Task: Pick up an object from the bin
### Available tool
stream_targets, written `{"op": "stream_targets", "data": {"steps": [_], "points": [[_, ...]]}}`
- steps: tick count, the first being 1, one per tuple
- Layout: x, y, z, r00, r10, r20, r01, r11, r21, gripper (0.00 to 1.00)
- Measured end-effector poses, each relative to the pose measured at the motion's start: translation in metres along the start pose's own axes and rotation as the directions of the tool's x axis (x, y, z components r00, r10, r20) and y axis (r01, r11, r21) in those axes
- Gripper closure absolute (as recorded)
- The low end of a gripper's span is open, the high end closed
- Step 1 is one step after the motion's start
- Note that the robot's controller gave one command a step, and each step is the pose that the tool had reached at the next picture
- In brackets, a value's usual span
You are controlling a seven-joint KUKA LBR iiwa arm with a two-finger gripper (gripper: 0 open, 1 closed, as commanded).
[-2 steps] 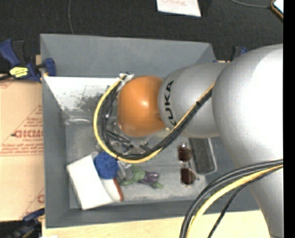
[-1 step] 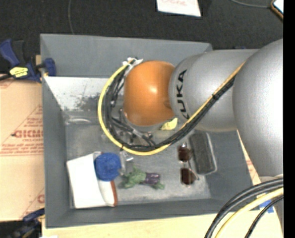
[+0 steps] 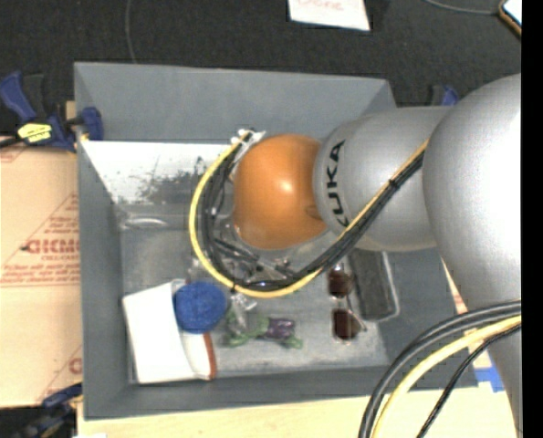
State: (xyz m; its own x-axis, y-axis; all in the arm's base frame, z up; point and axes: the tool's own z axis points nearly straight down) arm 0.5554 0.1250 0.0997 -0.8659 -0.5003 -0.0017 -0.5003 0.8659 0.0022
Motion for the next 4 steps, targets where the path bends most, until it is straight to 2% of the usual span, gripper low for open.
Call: {"op": "stream_targets", "data": {"steps": [1, 2, 4], "points": [[0.005, -0.008, 0.027, 0.969, 0.248, 0.009, -0.248, 0.969, -0.003, 0.0], [0.067, 0.021, 0.028, 0.985, 0.172, 0.011, -0.172, 0.985, -0.002, 1.0], [0.068, 0.021, 0.018, 0.985, 0.174, 0.009, -0.174, 0.985, -0.002, 1.0]]}}
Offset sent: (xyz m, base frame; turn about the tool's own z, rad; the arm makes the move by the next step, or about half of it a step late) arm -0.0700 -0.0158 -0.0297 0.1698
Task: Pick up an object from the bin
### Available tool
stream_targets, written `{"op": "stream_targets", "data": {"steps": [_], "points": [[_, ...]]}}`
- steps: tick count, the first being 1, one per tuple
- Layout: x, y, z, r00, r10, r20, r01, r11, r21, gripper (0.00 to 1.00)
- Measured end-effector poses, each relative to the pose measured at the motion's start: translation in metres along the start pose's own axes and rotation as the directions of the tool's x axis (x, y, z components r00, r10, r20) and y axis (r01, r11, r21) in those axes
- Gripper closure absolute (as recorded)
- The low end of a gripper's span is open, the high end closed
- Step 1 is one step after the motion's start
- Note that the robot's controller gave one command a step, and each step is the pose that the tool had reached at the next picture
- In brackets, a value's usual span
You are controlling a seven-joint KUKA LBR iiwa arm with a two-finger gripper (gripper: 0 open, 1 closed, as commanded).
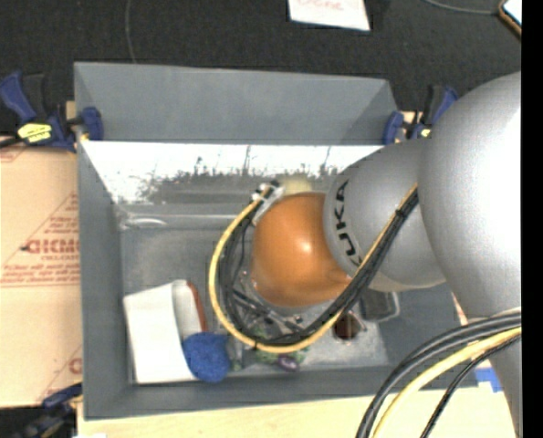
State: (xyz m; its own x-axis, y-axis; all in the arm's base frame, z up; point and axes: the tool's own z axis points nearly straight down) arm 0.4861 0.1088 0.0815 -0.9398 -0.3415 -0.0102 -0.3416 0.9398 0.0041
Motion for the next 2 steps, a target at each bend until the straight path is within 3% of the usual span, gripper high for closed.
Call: {"op": "stream_targets", "data": {"steps": [2], "points": [[0.001, 0.0, -0.066, 1.0, 0.004, -0.006, -0.004, 1.0, 0.0, 1.0]]}}
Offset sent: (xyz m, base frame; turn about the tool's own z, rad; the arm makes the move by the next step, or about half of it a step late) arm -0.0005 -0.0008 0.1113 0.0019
